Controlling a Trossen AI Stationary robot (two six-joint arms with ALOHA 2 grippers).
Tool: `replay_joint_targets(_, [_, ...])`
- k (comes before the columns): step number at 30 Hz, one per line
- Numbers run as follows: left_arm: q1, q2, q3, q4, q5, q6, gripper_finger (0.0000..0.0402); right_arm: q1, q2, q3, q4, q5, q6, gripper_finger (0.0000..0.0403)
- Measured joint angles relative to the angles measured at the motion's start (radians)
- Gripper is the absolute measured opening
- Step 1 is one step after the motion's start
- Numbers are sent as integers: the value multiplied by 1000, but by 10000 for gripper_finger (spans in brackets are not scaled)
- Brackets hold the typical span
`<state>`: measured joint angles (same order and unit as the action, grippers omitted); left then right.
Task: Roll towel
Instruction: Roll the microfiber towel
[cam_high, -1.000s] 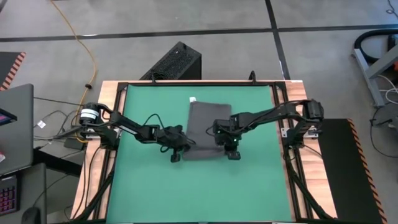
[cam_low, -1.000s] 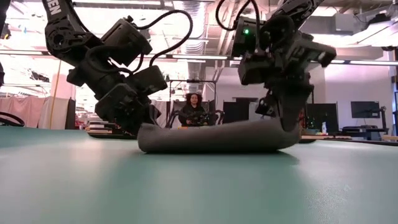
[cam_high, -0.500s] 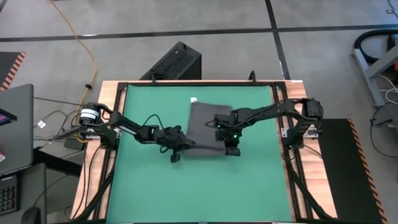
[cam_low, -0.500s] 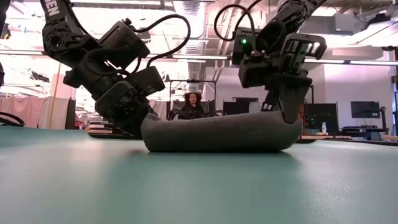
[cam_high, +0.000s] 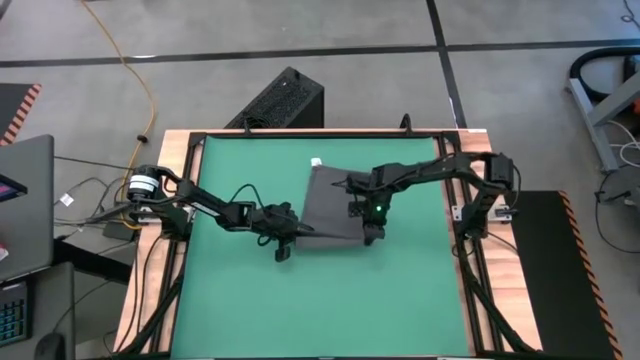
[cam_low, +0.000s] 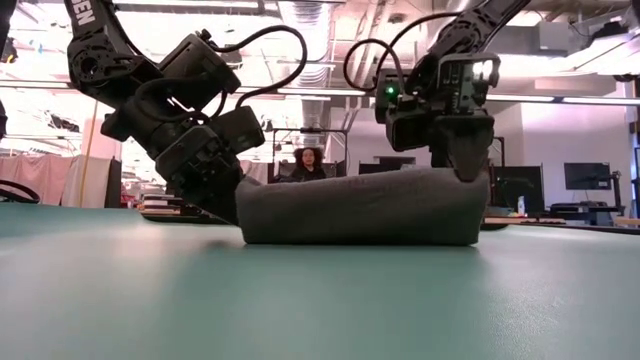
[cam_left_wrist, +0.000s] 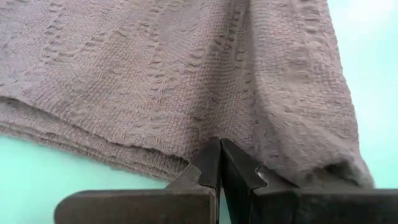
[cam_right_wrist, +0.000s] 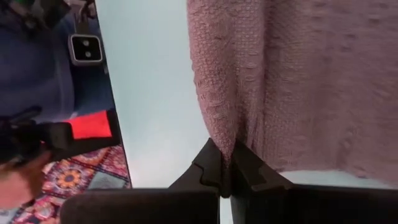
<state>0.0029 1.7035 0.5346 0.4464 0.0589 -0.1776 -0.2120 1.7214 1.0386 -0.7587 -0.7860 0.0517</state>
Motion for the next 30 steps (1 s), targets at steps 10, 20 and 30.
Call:
replay_joint_targets(10, [0, 0, 0, 0, -2, -34, 0, -12, 2, -43, 20, 44, 5, 21])
replay_joint_targets(20, [-2, 0, 0, 2, -3, -55, 0, -71, 2, -81, 12, 50, 19, 21])
replay_joint_targets(30, [-2, 0, -1, 1, -2, -60, 0, -90, 2, -82, 24, 53, 4, 21])
